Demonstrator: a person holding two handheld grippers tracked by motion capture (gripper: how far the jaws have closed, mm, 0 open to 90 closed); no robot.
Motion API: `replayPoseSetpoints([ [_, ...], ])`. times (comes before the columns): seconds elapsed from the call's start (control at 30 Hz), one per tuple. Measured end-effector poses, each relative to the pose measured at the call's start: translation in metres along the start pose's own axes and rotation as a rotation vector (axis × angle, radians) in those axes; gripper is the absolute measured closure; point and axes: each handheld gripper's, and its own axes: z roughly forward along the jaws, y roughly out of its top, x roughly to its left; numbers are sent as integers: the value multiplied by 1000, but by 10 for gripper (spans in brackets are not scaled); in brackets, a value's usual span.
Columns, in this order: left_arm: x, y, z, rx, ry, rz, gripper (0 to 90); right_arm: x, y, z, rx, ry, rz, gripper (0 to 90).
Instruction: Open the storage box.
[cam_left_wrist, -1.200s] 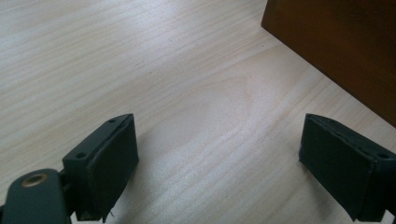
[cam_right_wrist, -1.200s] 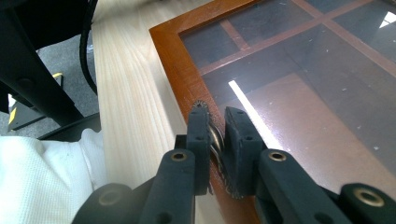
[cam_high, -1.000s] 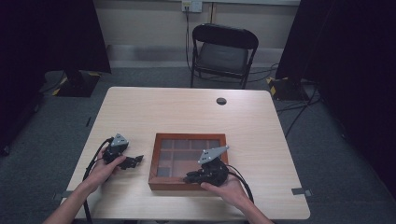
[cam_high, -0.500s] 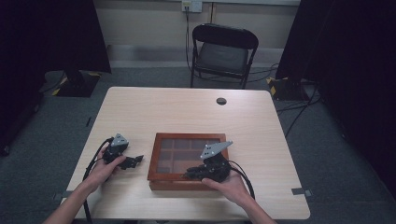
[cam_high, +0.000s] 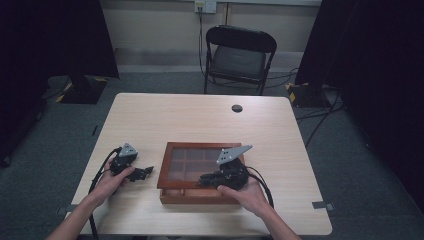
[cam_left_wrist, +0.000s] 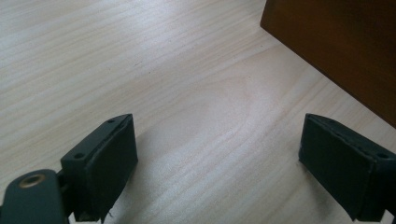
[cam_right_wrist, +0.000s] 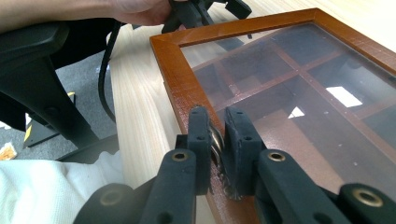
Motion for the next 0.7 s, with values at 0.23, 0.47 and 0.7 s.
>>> replayPoseSetpoints([
  [0.23, 0, 0, 0, 0, 0, 0, 108, -1, 7, -4, -15, 1, -1, 818],
  [0.47, 0, 0, 0, 0, 0, 0, 108, -1, 10, -7, -22, 1, 4, 818],
  [0.7, 0, 0, 1, -5, -6, -10, 105, -1, 12, -7, -18, -1, 0, 818],
])
